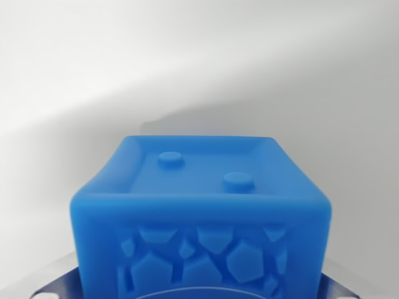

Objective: Stack cube

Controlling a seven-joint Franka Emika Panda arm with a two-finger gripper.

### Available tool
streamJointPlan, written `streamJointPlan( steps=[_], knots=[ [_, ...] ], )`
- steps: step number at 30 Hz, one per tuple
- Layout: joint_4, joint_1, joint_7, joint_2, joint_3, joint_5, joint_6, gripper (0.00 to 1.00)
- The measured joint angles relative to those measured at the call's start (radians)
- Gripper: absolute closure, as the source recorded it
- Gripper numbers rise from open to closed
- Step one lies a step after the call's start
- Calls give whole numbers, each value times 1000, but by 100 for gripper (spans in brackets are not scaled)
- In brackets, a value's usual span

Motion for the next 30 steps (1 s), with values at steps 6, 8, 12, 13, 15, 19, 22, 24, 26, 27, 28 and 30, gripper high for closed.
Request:
streamJointPlan(
  steps=[6, 8, 12, 13, 15, 19, 22, 24, 26, 27, 28, 30],
  knots=[
    [-11, 15, 6, -40, -18, -8, -29, 100],
    [-14, 22, 10, -56, -25, -12, -42, 100],
    [-21, 33, 17, -86, -39, -23, -64, 100],
    [-23, 36, 20, -94, -42, -27, -70, 100],
    [-26, 40, 26, -112, -49, -35, -84, 100],
    [-32, 50, 40, -151, -63, -55, -115, 100],
    [-37, 53, 50, -178, -70, -69, -137, 100],
    [-39, 55, 59, -200, -75, -82, -155, 100],
    [-41, 55, 67, -222, -78, -93, -174, 100],
    [-42, 55, 71, -232, -79, -99, -184, 100],
    [-43, 55, 75, -243, -81, -105, -193, 100],
    [-44, 55, 79, -256, -82, -108, -203, 100]
  ],
)
